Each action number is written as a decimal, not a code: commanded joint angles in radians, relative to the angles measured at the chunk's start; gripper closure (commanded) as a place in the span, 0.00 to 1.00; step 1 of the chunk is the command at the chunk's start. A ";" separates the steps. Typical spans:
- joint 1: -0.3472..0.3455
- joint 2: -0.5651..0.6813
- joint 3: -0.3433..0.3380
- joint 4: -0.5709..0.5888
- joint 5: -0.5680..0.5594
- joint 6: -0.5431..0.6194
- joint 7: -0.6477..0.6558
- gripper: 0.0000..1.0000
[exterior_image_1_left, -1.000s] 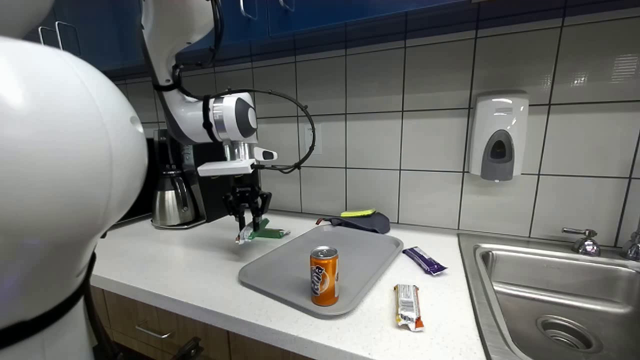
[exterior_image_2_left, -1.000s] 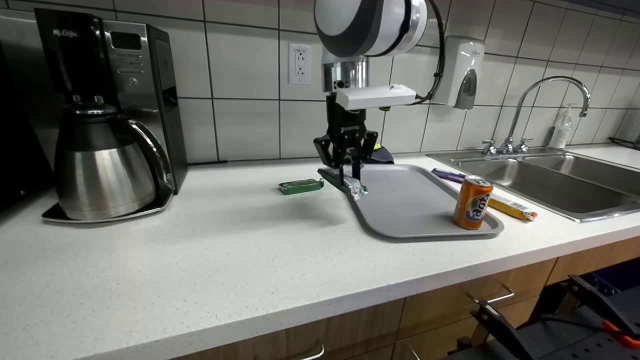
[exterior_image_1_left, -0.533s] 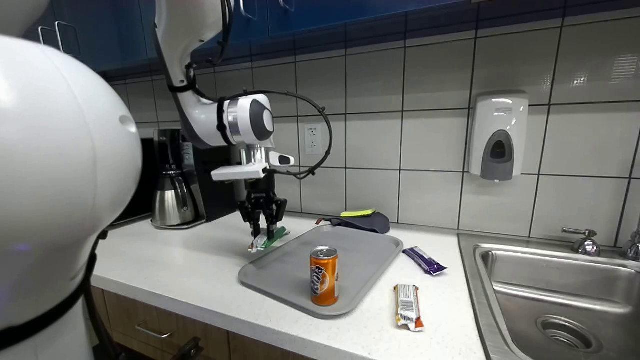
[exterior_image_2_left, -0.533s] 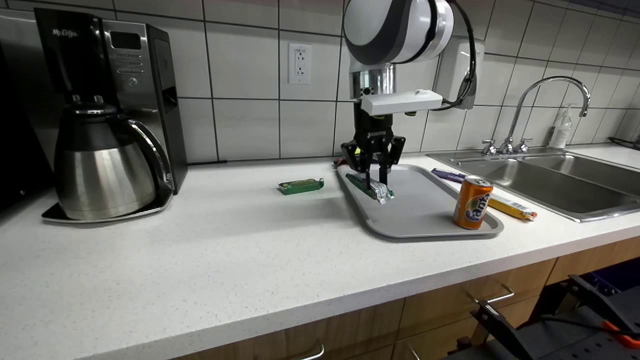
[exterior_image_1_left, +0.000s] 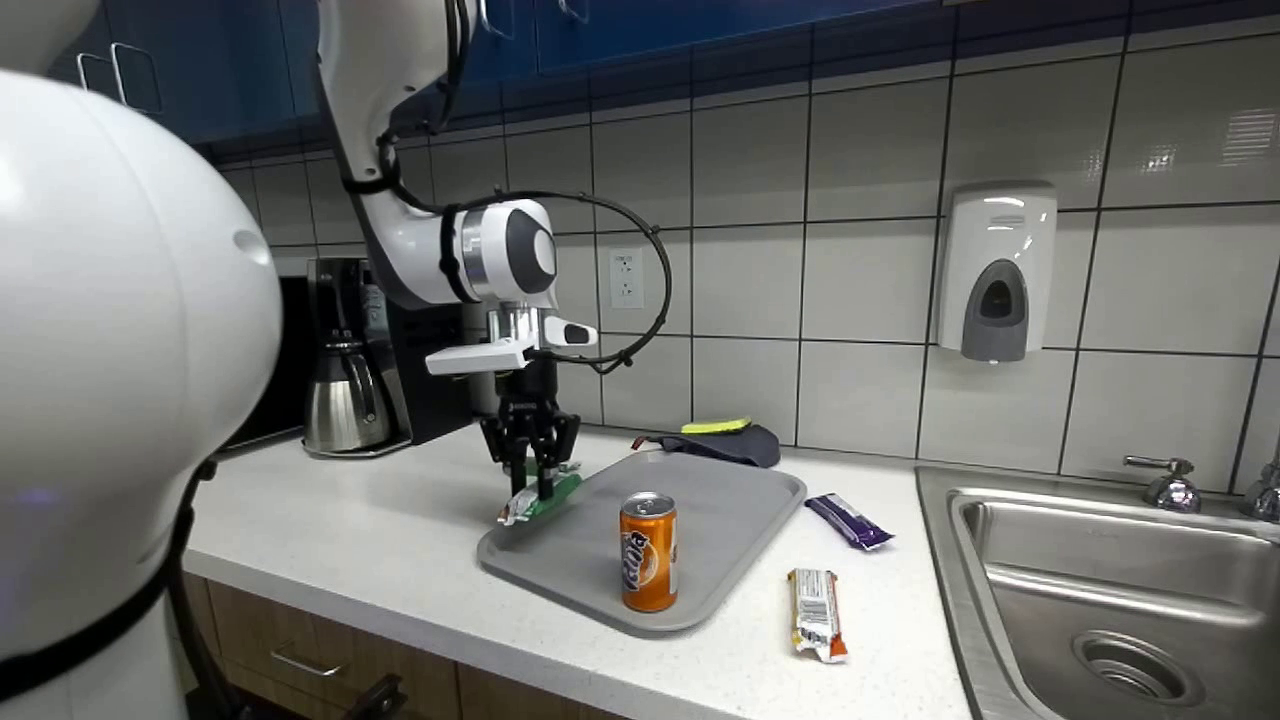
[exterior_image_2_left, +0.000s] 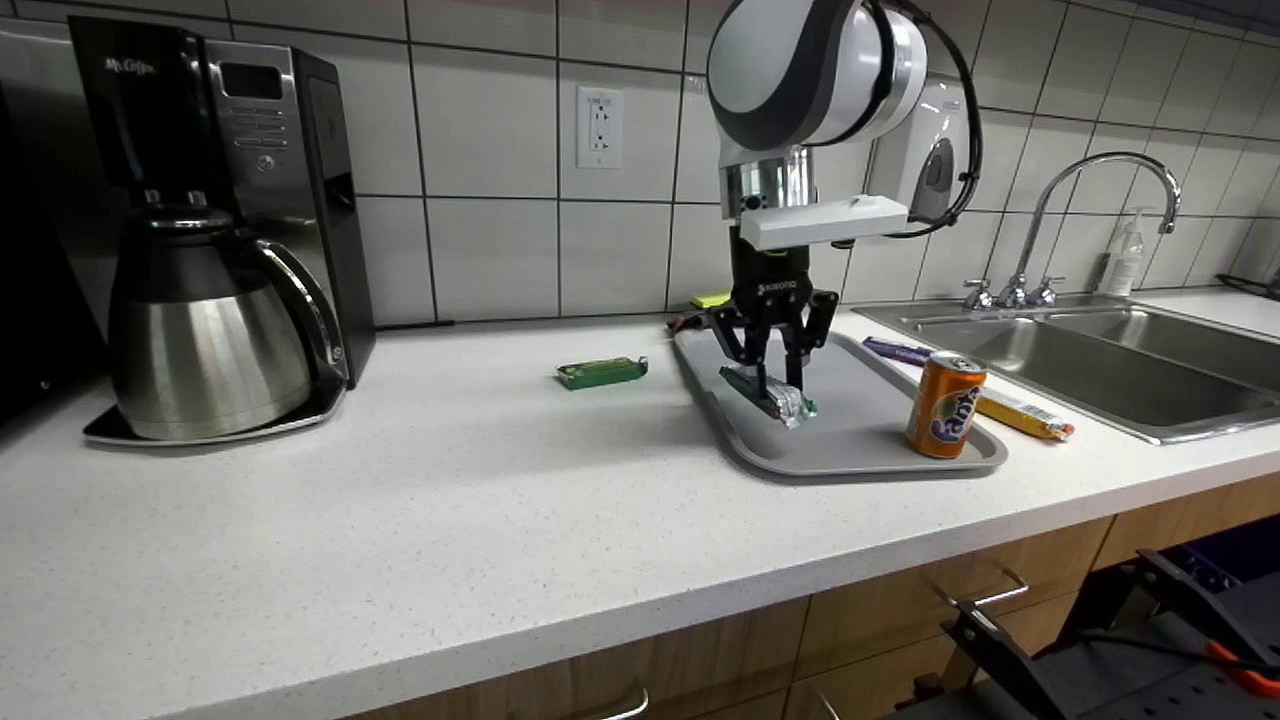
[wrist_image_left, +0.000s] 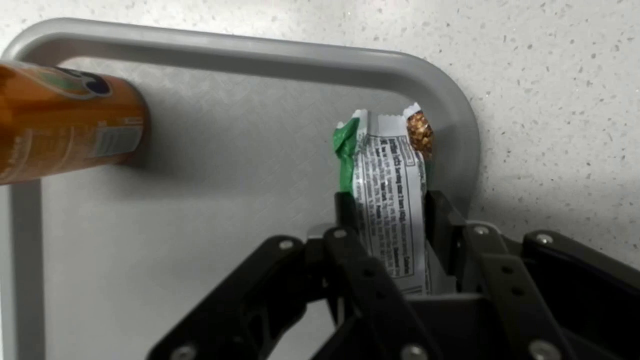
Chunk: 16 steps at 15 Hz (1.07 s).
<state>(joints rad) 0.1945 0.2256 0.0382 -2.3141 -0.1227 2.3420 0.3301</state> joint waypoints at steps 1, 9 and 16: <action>-0.011 -0.007 -0.002 -0.004 -0.008 -0.038 0.046 0.86; -0.020 0.042 -0.017 0.010 0.018 -0.035 0.064 0.86; -0.027 0.073 -0.018 0.019 0.043 -0.023 0.055 0.86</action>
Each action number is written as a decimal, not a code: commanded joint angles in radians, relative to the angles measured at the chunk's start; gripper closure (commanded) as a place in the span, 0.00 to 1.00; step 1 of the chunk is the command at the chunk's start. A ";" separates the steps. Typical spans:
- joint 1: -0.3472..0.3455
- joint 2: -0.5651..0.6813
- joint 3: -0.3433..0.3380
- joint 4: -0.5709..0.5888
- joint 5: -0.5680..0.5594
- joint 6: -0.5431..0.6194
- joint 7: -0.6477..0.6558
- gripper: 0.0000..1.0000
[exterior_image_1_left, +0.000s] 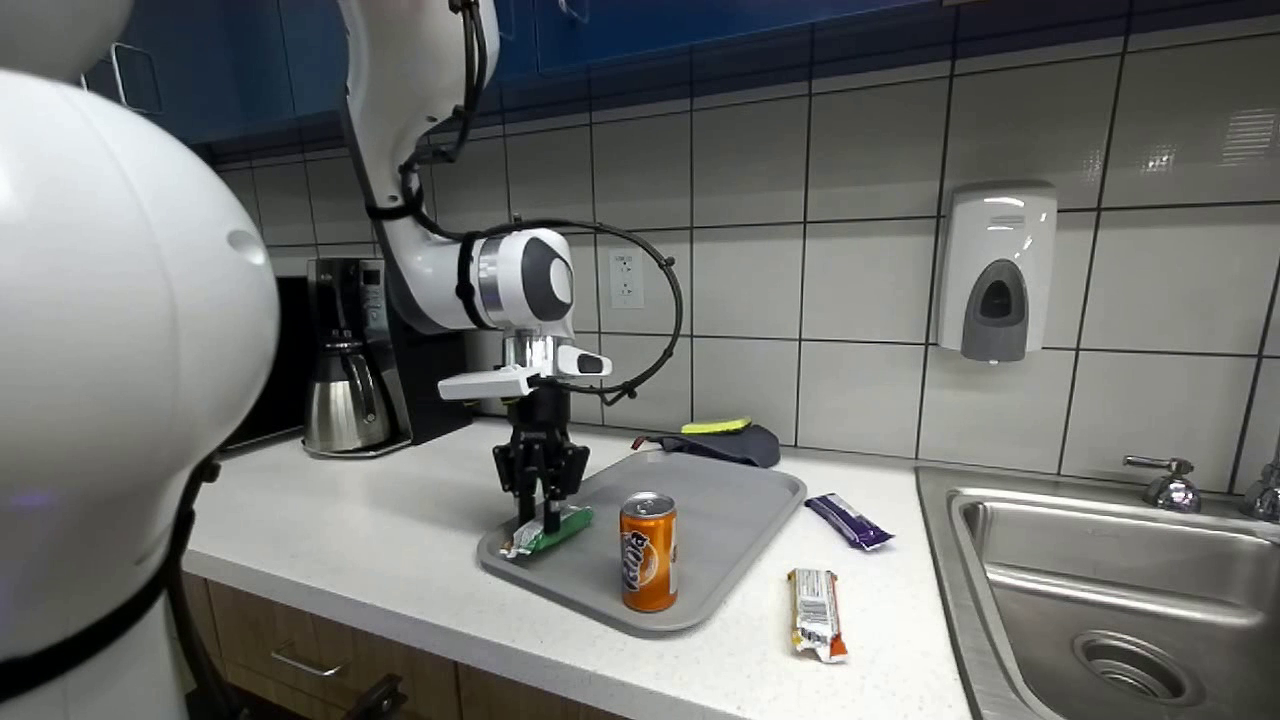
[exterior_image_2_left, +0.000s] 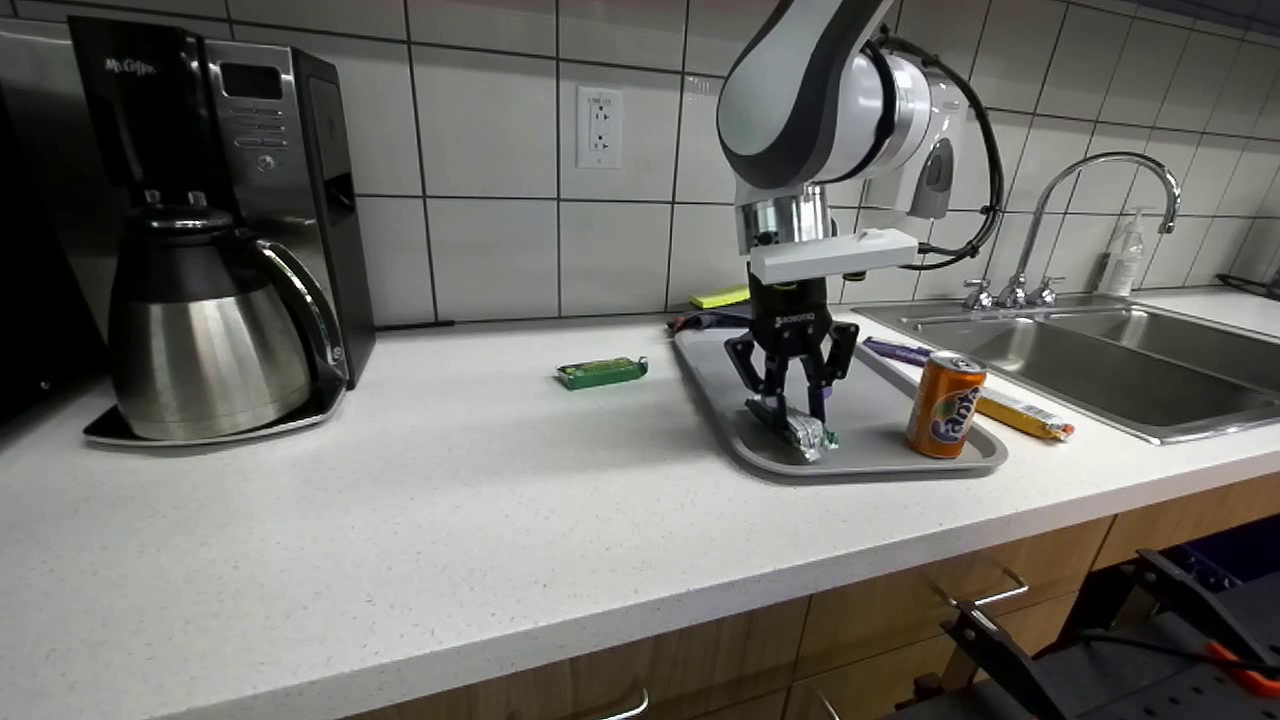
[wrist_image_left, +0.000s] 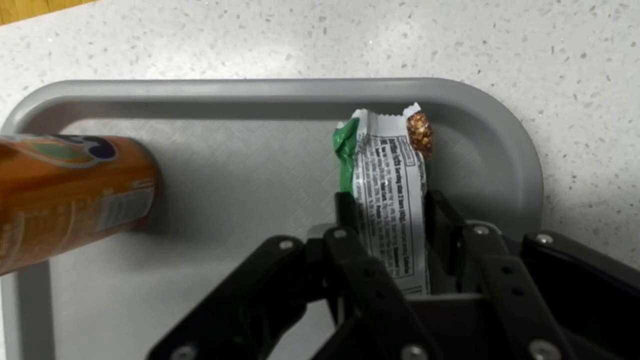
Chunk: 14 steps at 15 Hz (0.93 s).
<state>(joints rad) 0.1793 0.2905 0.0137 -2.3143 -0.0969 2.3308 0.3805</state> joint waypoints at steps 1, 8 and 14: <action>-0.012 0.011 0.006 0.023 0.018 -0.013 0.006 0.78; -0.006 -0.023 0.015 0.021 0.031 -0.040 -0.007 0.07; 0.015 -0.078 0.035 0.045 0.019 -0.067 0.014 0.00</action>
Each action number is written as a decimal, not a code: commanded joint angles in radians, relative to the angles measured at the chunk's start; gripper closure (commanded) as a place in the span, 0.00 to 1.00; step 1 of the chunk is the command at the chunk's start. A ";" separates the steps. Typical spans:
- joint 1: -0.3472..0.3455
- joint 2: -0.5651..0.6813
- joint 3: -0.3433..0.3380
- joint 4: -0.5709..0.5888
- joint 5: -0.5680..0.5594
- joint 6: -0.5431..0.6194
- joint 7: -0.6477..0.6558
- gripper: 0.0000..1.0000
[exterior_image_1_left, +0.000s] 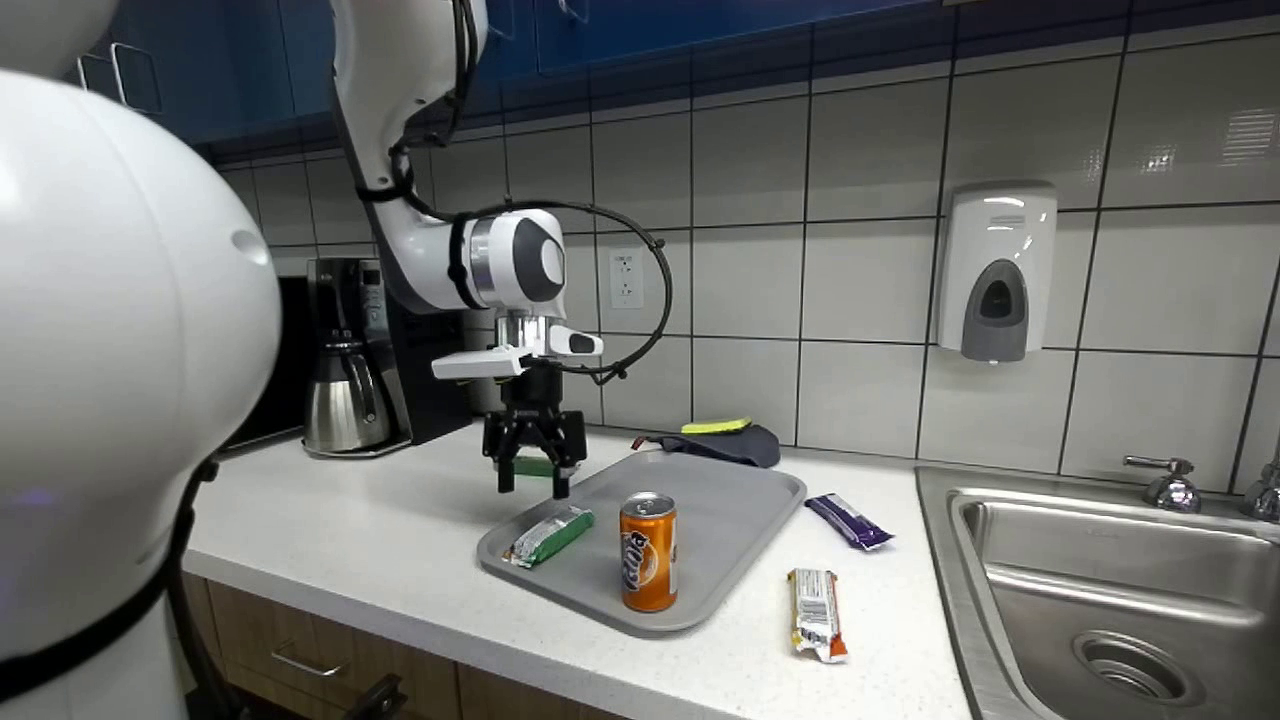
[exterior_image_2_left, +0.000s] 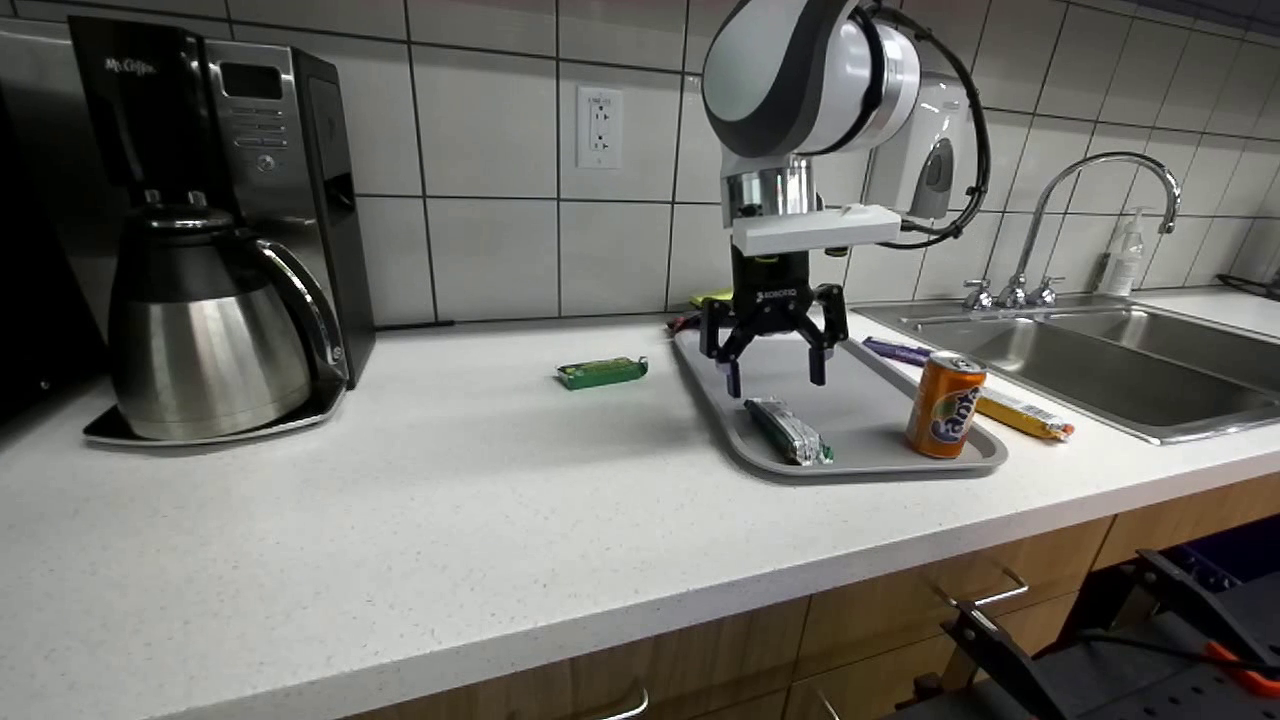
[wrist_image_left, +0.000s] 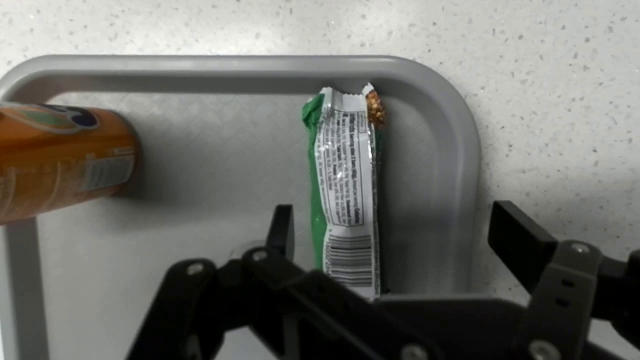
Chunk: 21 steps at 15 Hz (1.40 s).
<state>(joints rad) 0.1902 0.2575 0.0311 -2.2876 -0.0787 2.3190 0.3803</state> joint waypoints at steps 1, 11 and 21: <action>0.006 -0.049 0.024 0.031 0.005 -0.061 0.014 0.00; 0.012 -0.036 0.050 0.091 0.005 -0.039 0.001 0.00; 0.013 -0.036 0.051 0.093 0.005 -0.043 0.001 0.00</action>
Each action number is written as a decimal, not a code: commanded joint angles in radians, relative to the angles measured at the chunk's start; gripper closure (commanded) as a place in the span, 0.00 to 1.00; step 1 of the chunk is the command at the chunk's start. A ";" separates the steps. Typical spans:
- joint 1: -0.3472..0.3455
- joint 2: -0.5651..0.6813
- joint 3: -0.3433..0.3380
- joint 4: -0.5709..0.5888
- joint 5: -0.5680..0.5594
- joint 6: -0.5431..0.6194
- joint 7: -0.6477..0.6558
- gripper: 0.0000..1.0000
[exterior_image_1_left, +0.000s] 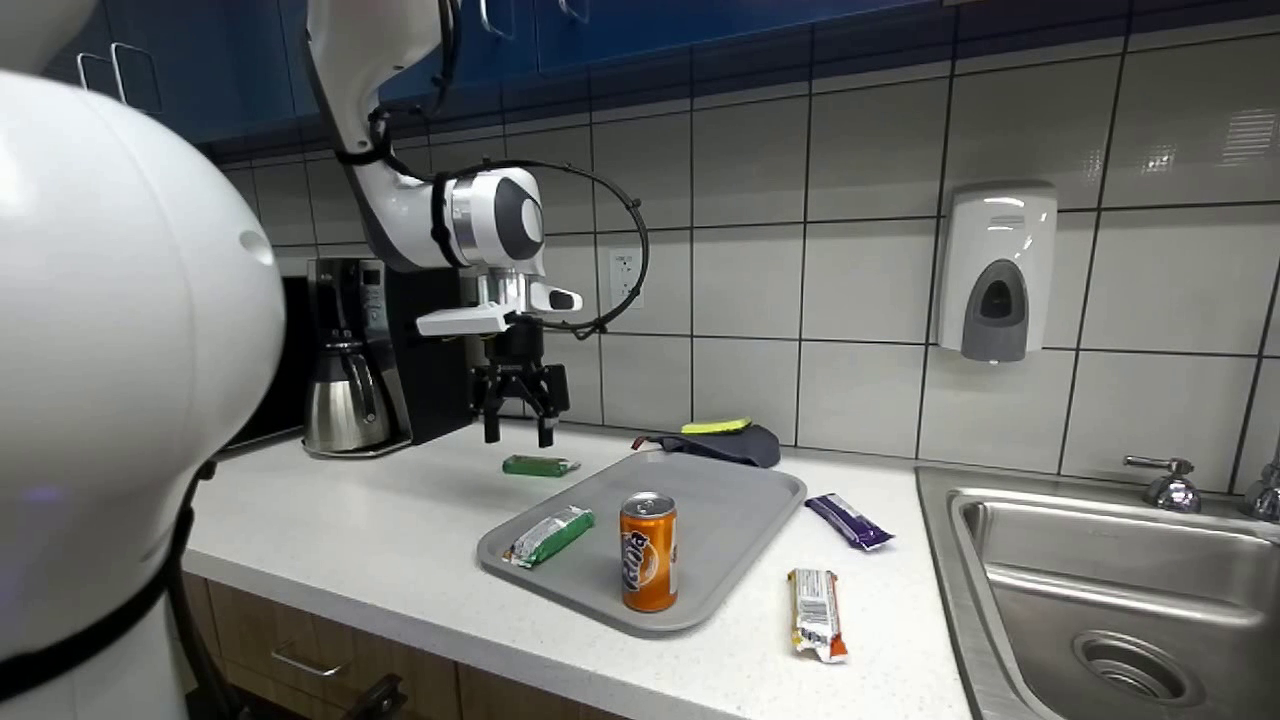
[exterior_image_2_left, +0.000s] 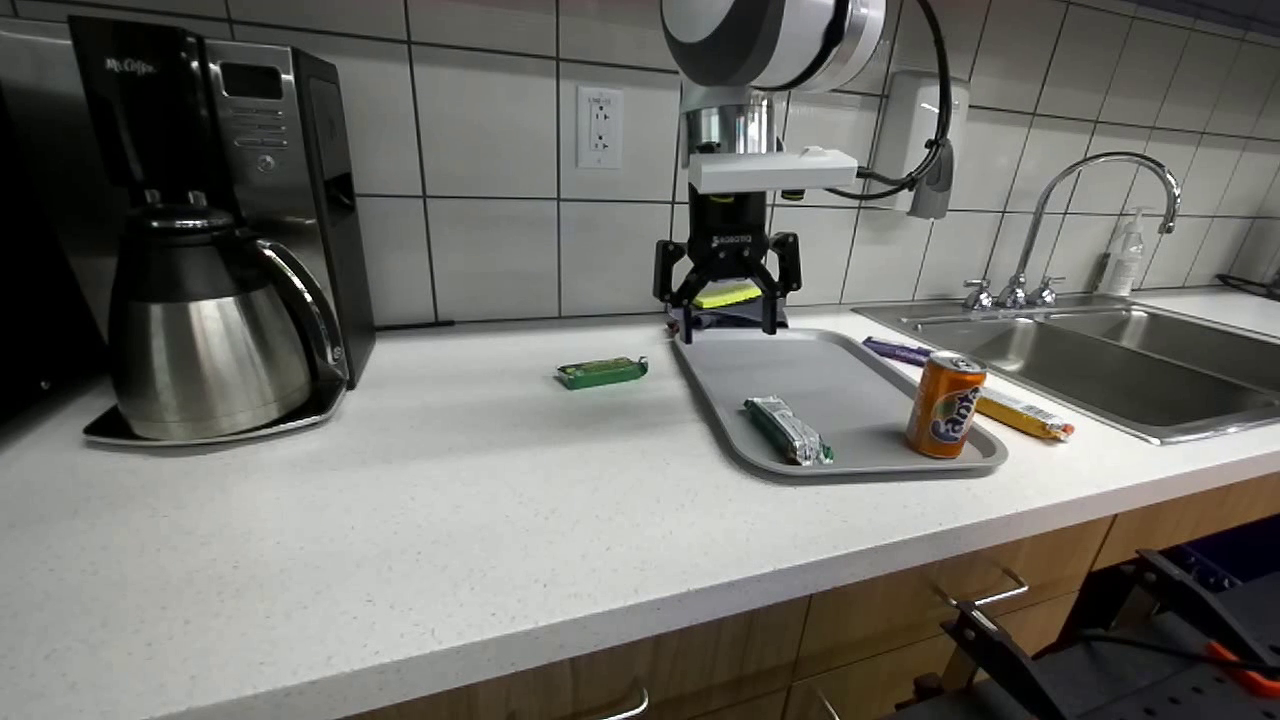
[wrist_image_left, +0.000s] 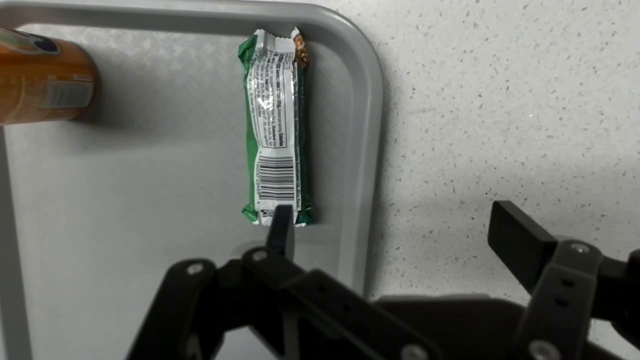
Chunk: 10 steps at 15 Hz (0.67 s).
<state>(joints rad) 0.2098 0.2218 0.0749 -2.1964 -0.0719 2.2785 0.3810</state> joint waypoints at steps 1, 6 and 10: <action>-0.007 0.000 0.007 0.002 -0.001 -0.003 0.001 0.00; 0.025 0.027 0.007 0.024 -0.039 0.015 0.090 0.00; 0.052 0.068 0.001 0.064 -0.060 0.029 0.151 0.00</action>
<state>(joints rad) 0.2451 0.2526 0.0762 -2.1802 -0.0946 2.3047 0.4637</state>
